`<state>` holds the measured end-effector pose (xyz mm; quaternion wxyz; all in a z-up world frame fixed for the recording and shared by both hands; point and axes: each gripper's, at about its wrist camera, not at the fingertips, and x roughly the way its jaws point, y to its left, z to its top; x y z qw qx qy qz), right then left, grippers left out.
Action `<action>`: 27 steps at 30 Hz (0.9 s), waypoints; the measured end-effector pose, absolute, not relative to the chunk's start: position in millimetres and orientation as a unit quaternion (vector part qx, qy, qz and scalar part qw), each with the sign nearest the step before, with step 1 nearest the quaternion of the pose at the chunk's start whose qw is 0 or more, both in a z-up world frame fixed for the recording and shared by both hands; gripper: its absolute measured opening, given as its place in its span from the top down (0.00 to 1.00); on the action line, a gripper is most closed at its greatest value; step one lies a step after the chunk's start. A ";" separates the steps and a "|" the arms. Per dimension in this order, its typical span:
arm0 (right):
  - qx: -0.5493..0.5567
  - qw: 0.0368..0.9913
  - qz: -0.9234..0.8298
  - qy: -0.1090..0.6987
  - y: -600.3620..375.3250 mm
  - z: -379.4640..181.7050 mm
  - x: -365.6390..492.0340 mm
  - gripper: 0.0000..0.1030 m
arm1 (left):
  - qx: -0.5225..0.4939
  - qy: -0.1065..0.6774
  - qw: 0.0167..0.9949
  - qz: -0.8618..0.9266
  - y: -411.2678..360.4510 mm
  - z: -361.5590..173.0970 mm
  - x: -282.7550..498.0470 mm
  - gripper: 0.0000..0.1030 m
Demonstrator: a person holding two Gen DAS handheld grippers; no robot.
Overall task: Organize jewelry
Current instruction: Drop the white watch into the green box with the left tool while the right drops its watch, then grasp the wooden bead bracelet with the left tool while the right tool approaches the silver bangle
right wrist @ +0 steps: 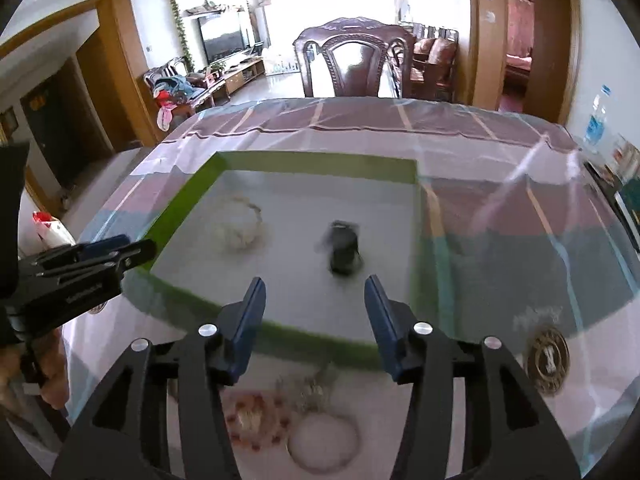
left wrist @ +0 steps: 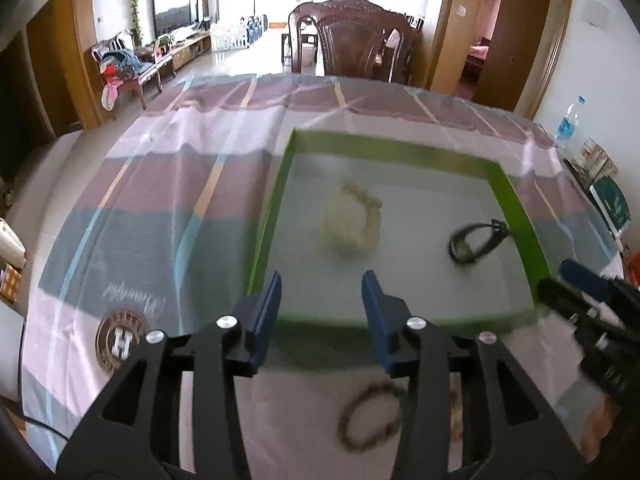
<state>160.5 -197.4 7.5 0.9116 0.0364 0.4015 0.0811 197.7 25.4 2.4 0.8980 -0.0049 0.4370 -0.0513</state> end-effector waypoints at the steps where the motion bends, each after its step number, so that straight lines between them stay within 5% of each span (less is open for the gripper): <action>1: 0.038 0.909 0.073 0.409 -203.5 6.0 152.5 0.50 | -0.005 0.441 0.896 -0.049 27.2 0.6 190.9 0.57; 9: 0.028 0.886 0.027 0.463 -215.7 -41.9 97.5 0.52 | 0.027 0.441 0.897 -0.009 33.2 -30.1 124.8 0.49; 14: 0.014 0.873 0.046 0.485 -202.6 -65.3 91.3 0.72 | 0.047 0.457 0.888 -0.022 26.5 -50.1 118.5 0.49; 19: 0.012 0.863 0.039 0.504 -196.1 -78.8 94.7 0.72 | 0.046 0.480 0.876 -0.028 20.1 -69.1 123.3 0.56; 27: 0.001 0.861 0.040 0.507 -191.4 -81.7 91.8 0.72 | 0.086 0.474 0.876 -0.014 7.9 -77.2 120.1 0.51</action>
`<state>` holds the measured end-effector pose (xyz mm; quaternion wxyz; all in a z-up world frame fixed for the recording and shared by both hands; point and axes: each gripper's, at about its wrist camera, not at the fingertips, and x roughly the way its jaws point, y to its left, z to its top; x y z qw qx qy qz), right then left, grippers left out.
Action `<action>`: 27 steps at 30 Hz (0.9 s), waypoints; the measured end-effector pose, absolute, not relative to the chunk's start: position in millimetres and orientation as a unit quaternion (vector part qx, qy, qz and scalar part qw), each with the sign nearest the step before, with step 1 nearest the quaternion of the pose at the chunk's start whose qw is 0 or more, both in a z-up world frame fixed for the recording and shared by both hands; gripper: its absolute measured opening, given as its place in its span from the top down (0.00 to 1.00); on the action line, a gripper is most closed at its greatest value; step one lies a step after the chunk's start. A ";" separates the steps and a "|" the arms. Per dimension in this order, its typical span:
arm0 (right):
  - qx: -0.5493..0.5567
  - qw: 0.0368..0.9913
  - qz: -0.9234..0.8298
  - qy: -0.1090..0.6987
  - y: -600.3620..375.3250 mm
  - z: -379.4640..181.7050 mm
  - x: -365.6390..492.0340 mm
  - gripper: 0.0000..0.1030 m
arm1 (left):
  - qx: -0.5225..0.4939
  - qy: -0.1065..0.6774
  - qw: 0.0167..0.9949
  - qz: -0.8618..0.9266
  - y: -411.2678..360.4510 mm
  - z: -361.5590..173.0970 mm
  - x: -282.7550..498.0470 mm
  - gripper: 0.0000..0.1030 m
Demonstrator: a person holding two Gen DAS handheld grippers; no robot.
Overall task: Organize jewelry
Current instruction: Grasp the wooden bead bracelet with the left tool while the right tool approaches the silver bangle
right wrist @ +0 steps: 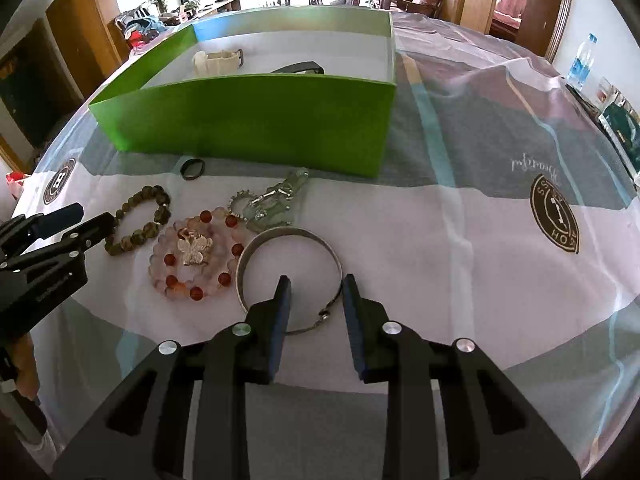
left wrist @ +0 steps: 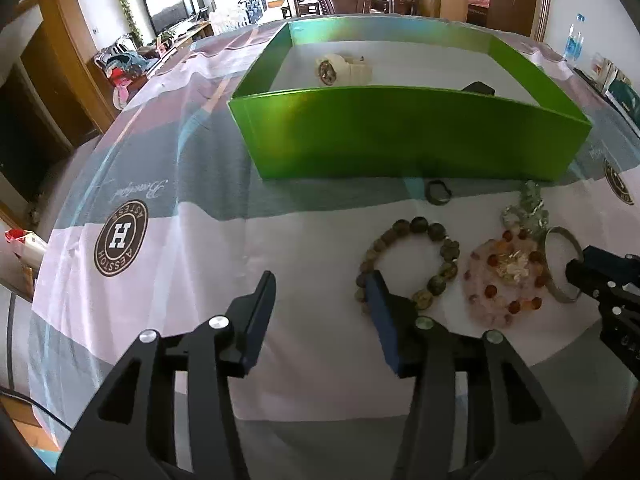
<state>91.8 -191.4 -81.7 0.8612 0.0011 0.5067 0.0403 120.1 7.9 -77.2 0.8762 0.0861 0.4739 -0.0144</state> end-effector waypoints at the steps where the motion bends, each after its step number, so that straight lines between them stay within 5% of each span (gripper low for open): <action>1: 0.001 0.861 0.041 0.508 -192.9 -82.3 93.6 0.72 | 0.090 0.475 0.875 -0.012 7.4 -78.0 120.1 0.49; 7: -0.015 0.864 0.041 0.502 -189.1 -83.0 87.6 0.72 | 0.094 0.481 0.872 -0.015 13.1 -81.0 104.9 0.49; 12: -0.007 0.863 0.056 0.502 -190.5 -81.8 77.9 0.92 | 0.094 0.488 0.867 -0.026 18.0 -80.3 87.4 0.57; 27: -0.022 0.865 0.064 0.498 -184.1 -71.8 62.0 0.82 | 0.077 0.484 0.871 -0.024 23.4 -70.2 89.9 0.52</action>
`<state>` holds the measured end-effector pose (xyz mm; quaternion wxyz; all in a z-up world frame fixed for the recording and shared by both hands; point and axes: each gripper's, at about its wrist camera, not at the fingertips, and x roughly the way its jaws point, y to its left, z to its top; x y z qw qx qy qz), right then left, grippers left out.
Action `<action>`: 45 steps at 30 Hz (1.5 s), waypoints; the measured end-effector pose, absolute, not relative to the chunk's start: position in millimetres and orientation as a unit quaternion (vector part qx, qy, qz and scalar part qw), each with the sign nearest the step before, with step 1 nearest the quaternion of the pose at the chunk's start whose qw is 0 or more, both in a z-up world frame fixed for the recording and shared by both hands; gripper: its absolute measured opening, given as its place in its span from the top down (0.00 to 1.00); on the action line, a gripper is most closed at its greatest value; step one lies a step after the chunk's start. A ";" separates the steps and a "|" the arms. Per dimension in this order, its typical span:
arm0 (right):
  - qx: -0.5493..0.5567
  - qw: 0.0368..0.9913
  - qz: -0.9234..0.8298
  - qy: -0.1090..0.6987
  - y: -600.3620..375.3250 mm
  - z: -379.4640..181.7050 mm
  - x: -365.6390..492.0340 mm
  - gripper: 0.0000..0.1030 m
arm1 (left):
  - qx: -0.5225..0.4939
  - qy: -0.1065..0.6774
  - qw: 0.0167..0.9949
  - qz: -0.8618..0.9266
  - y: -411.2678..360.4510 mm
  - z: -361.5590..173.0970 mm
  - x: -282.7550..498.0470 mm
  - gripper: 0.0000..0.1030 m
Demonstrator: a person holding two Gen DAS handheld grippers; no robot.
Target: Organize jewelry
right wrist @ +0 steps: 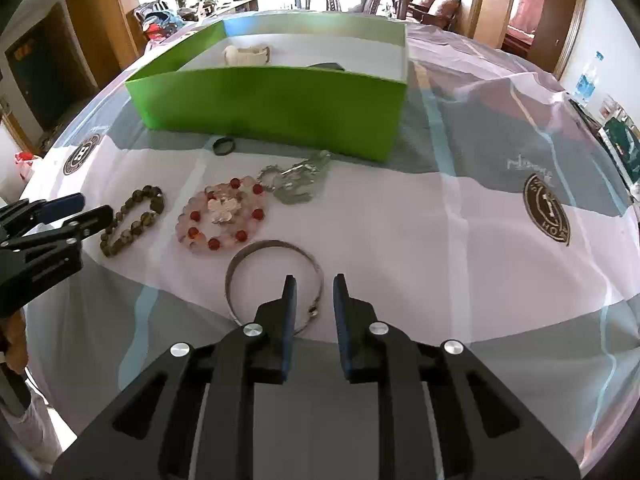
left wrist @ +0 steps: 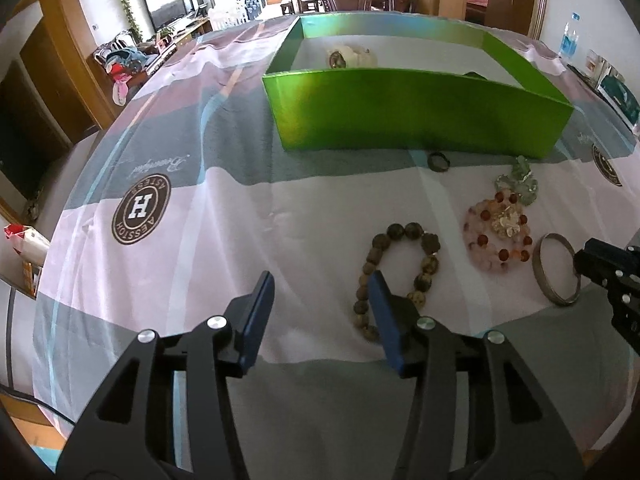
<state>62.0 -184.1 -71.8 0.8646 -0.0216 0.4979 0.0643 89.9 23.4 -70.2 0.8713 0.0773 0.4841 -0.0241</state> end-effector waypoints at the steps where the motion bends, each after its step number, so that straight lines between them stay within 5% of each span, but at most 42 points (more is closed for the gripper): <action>1: -0.021 0.864 0.066 0.499 -182.8 -72.5 62.1 0.82 | 0.077 0.485 0.871 -0.027 22.8 -72.0 91.3 0.52; 29: -0.023 0.863 0.054 0.501 -175.8 -82.4 67.5 0.82 | 0.085 0.488 0.868 -0.039 14.9 -81.1 97.4 0.54; 34: -0.022 0.864 0.059 0.500 -175.7 -81.9 67.1 0.85 | 0.070 0.490 0.867 -0.059 15.1 -81.1 95.8 0.70; 37: -0.022 0.864 0.065 0.499 -174.4 -81.7 66.6 0.93 | 0.072 0.491 0.865 -0.070 9.8 -81.0 94.4 0.92; 45: -0.024 0.872 0.065 0.485 -172.2 -69.4 63.2 0.95 | 0.065 0.472 0.877 -0.064 12.0 -63.3 90.3 0.92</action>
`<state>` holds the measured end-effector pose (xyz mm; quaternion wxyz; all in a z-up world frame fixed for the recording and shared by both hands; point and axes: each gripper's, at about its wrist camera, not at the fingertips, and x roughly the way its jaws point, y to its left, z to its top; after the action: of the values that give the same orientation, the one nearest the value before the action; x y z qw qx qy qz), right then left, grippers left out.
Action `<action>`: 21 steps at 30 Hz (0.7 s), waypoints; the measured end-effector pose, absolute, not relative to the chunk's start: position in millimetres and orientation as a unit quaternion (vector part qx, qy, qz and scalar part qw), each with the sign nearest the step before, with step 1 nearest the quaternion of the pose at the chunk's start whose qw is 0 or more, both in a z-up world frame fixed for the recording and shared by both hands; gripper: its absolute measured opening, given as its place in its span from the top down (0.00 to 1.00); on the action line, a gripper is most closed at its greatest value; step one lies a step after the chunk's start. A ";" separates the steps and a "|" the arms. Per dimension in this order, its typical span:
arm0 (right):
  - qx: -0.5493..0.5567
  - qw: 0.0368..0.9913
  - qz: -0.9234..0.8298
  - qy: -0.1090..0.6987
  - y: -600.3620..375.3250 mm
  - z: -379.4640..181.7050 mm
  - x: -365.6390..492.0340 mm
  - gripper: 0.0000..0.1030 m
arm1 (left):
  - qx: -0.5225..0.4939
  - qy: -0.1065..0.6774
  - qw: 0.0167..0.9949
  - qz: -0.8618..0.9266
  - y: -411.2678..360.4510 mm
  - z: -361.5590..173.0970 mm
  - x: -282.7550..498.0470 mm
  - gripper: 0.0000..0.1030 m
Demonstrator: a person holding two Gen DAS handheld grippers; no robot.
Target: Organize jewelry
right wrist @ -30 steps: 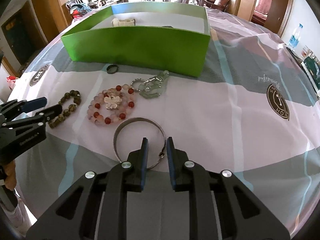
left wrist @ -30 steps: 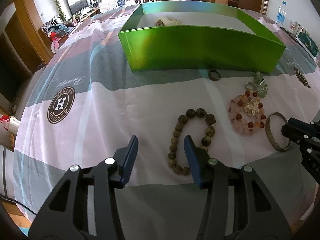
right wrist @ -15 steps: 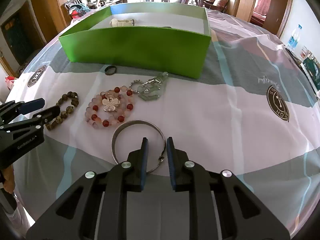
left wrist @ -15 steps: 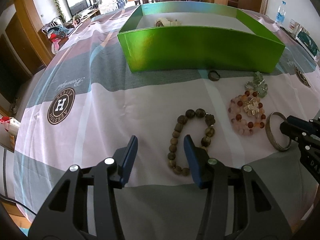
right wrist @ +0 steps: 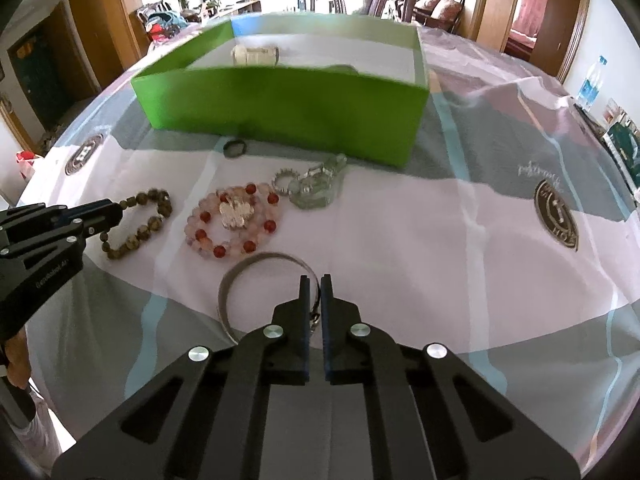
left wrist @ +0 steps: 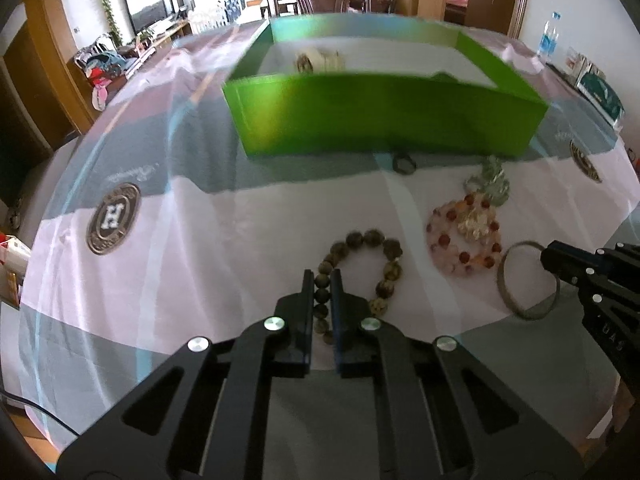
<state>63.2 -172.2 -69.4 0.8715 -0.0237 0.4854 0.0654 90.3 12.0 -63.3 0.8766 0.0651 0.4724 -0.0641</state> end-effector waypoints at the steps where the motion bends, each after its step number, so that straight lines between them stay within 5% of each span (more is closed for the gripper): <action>1: -0.024 0.875 0.066 0.480 -172.2 -64.4 62.3 0.96 | 0.064 0.467 0.880 -0.064 13.1 -58.4 88.8 0.92; 13: -0.036 0.909 0.073 0.408 -164.0 -7.5 52.4 1.00 | 0.061 0.400 0.911 -0.082 9.3 3.1 71.5 0.92; 21: 0.003 0.889 0.022 0.458 -199.7 -33.3 73.3 0.92 | 0.051 0.427 0.899 -0.082 14.5 -16.9 76.7 0.92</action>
<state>73.3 -199.7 -33.3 0.8889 0.0034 0.4576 0.0223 76.7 14.5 -16.9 0.8991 0.0511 0.4271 -0.0816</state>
